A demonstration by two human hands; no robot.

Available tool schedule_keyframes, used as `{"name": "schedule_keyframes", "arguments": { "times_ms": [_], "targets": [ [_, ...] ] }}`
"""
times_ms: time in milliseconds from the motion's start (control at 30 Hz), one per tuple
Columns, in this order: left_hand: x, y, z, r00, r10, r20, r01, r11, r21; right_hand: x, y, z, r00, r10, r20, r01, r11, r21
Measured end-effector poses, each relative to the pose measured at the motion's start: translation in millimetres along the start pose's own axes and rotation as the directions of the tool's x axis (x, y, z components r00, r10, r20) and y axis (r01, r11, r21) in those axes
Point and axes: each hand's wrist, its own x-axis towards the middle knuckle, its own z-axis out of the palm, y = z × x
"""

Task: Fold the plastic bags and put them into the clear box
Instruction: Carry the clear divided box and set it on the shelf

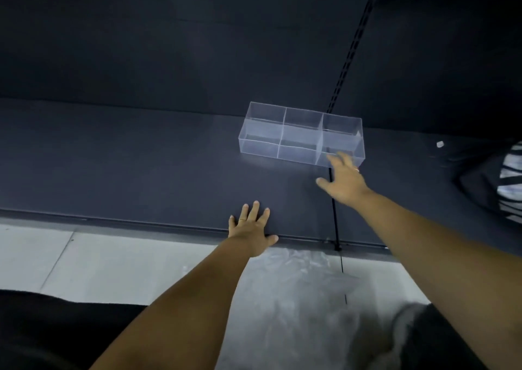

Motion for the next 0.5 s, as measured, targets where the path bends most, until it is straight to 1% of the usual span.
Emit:
{"name": "schedule_keyframes", "arguments": {
  "times_ms": [33, 67, 133, 233, 333, 500],
  "targets": [
    [-1, 0, 1, 1.0, 0.006, 0.006, -0.006, 1.0, 0.002, -3, -4, 7, 0.997, -0.069, 0.047, 0.074, 0.989, -0.128],
    [-2, -1, 2, 1.0, 0.01, 0.004, -0.01, 1.0, 0.004, -3, -9, 12, 0.991, -0.107, 0.079, 0.121, 0.97, -0.211],
    [-1, -5, 7, 1.0, 0.012, -0.021, -0.012, 1.0, 0.006, 3, -18, 19, 0.986, -0.129, 0.109, 0.157, 0.938, -0.31],
    [2, -9, 21, 0.996, 0.011, -0.09, -0.008, 0.999, 0.036, 19, -24, 27, 0.99, -0.074, 0.121, 0.113, 0.927, -0.357],
    [7, -12, 38, 0.987, 0.009, -0.159, -0.001, 0.999, 0.051, 37, -24, 37, 0.996, -0.013, 0.092, 0.045, 0.932, -0.36],
    [14, -20, 56, 0.968, 0.031, -0.25, -0.012, 0.997, 0.077, 59, -17, 56, 0.999, -0.018, 0.027, 0.028, 0.911, -0.411]
  ]
}}
